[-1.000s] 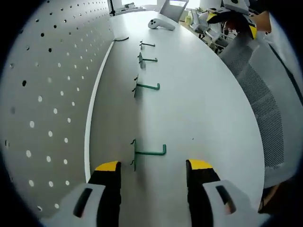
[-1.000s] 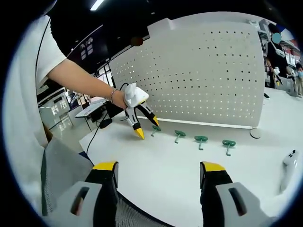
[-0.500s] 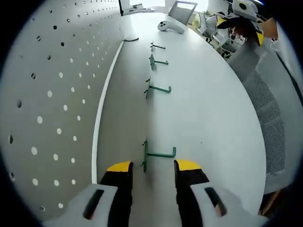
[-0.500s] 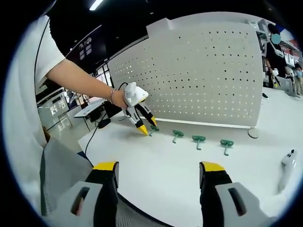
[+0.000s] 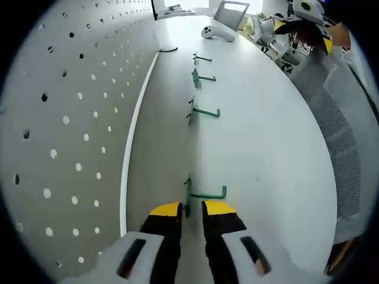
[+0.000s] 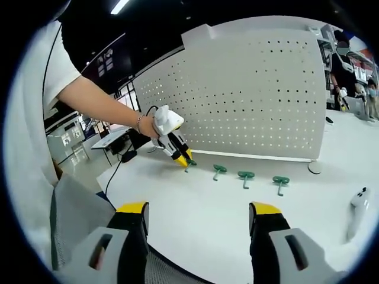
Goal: Insert the hook assembly into the mounting plate slot until the hook locks in place.
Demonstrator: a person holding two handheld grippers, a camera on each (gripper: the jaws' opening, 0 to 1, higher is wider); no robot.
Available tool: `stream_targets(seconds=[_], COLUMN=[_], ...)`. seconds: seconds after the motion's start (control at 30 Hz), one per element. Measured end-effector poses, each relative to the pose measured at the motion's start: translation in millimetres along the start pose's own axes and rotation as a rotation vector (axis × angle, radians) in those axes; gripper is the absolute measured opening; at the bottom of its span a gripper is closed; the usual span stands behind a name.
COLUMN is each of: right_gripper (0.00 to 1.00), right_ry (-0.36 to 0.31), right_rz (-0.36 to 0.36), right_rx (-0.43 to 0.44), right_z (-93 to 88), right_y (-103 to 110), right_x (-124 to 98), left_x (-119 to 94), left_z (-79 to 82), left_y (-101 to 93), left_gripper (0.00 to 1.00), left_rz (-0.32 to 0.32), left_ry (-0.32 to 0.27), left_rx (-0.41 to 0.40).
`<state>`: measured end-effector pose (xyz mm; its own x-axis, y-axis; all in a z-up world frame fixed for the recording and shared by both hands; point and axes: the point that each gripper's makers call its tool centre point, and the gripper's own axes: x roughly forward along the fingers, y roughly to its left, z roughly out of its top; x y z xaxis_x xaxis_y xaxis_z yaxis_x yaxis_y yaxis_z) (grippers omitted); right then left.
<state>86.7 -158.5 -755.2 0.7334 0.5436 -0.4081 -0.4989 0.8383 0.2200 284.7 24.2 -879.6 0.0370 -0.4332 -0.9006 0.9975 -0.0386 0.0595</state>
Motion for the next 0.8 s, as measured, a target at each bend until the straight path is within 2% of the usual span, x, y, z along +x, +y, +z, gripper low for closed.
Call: stream_targets(seconds=[0.23,0.57,0.8], right_gripper=[0.67,0.67,0.67], right_ry=[-0.002,-0.004,-0.005], right_rz=[0.006,0.006,0.003], right_rx=[0.001,0.002,0.003], right_z=[0.8,1.3,1.5], right_y=[2.1,2.1,1.2], right_x=[0.4,0.0,-0.1], left_x=[0.8,1.3,1.7], left_z=[0.1,-0.2,0.2], left_y=[5.2,6.6,6.1], left_gripper=[0.05,0.04,0.03], left_rz=[0.034,0.04,0.047], left_ry=[0.008,0.01,0.012], left_rx=[0.014,0.007,0.037])
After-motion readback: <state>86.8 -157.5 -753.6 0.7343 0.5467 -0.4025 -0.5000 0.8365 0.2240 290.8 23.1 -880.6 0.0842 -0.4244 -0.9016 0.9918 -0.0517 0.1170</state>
